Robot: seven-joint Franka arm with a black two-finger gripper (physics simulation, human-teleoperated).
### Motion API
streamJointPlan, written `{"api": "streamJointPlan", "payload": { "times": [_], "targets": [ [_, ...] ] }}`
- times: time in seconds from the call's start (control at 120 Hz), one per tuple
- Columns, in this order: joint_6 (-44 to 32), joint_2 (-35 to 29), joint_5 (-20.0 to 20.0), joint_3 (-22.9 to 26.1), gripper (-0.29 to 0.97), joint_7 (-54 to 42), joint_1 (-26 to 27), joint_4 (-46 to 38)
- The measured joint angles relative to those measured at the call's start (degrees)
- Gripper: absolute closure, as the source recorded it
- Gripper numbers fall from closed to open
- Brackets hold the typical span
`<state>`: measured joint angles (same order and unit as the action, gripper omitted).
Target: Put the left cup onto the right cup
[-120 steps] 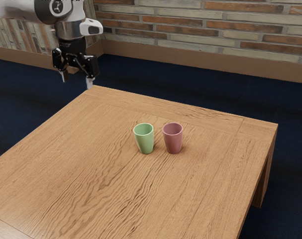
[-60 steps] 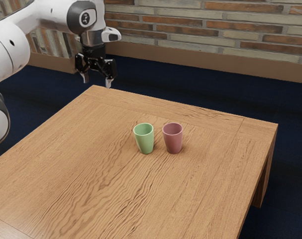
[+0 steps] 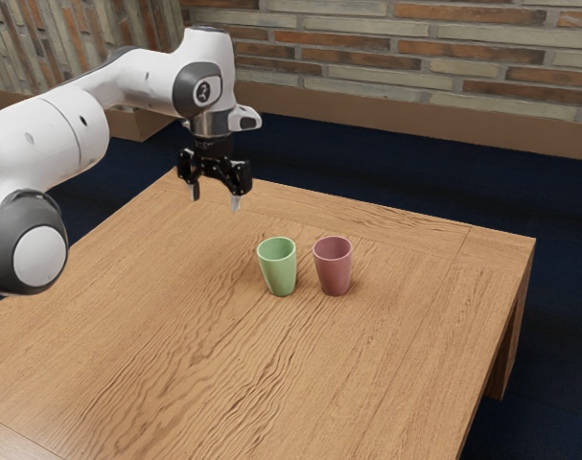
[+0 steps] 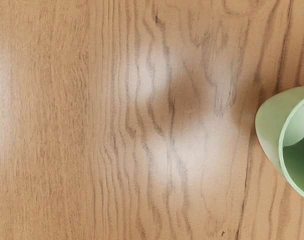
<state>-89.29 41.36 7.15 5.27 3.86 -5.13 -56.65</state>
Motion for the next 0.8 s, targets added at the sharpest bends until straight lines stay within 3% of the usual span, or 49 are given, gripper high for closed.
{"api": "streamJointPlan", "payload": {
  "times": [0.8],
  "targets": [
    [-5.4, 3.0, -1.9, 0.5, 0.0, 3.4, 1.8, -3.1]
  ]
}}
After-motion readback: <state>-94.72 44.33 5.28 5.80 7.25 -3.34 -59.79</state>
